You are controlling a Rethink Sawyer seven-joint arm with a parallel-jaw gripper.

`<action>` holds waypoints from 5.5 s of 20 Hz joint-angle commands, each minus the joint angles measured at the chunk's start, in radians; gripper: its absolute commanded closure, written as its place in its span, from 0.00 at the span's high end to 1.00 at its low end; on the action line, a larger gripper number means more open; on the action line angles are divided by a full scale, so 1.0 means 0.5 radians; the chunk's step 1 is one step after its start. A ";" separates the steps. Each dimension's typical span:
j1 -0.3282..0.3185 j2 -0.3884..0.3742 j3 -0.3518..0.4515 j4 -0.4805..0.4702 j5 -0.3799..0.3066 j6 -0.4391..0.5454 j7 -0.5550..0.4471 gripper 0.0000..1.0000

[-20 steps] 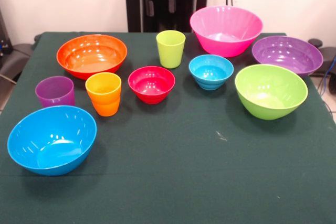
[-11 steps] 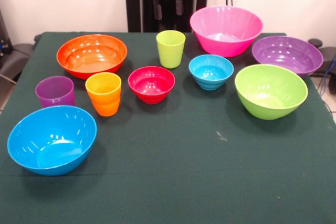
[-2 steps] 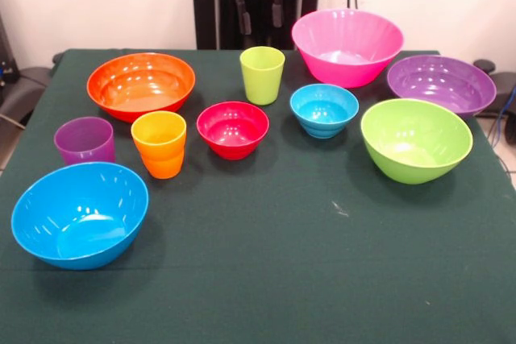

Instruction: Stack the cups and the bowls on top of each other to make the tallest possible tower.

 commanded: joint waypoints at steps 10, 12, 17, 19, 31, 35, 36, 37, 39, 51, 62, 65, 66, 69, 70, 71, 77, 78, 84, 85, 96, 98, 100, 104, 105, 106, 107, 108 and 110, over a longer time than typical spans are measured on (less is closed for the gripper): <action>-0.114 -0.157 0.322 -0.129 0.219 0.394 -0.084 1.00; -0.126 -0.249 0.357 -0.087 0.287 0.438 -0.085 1.00; -0.103 -0.382 0.410 -0.081 0.429 0.507 -0.044 1.00; -0.080 -0.408 0.432 -0.124 0.483 0.584 -0.060 1.00; -0.015 -0.317 0.502 -0.343 0.493 0.777 -0.131 1.00; -0.026 -0.285 0.517 -0.365 0.469 0.785 -0.144 1.00; -0.029 -0.277 0.519 -0.371 0.462 0.782 -0.145 1.00; -0.031 -0.268 0.521 -0.377 0.454 0.778 -0.146 1.00; -0.031 -0.238 0.520 -0.403 0.434 0.785 -0.154 1.00; -0.039 -0.187 0.470 -0.493 0.298 0.745 -0.184 1.00; -0.034 0.029 0.401 -0.558 0.091 0.587 -0.121 1.00; -0.043 0.052 0.404 -0.572 0.043 0.581 -0.129 1.00; -0.047 0.062 0.409 -0.580 0.035 0.587 -0.135 1.00; -0.057 0.086 0.420 -0.595 0.011 0.602 -0.144 1.00; -0.060 0.094 0.424 -0.600 0.000 0.598 -0.147 1.00; -0.063 0.102 0.429 -0.604 -0.011 0.594 -0.151 1.00; -0.114 0.136 0.470 -0.596 -0.041 0.621 -0.206 1.00; -0.120 0.150 0.475 -0.610 -0.053 0.640 -0.231 1.00; -0.184 0.240 0.497 -0.667 -0.113 0.641 -0.326 1.00; -0.197 0.257 0.501 -0.674 -0.117 0.647 -0.341 1.00; -0.206 0.313 0.537 -0.760 -0.218 0.747 -0.395 1.00; -0.181 0.286 0.531 -0.747 -0.230 0.745 -0.365 1.00; -0.157 0.240 0.532 -0.729 -0.234 0.750 -0.341 1.00; -0.111 0.153 0.529 -0.706 -0.241 0.770 -0.313 1.00; -0.103 0.142 0.523 -0.696 -0.241 0.770 -0.299 1.00; -0.094 0.137 0.514 -0.687 -0.248 0.758 -0.280 1.00; -0.088 0.129 0.508 -0.675 -0.250 0.750 -0.263 1.00; -0.084 0.115 0.506 -0.660 -0.246 0.745 -0.251 1.00; -0.084 0.075 0.510 -0.622 -0.220 0.756 -0.235 1.00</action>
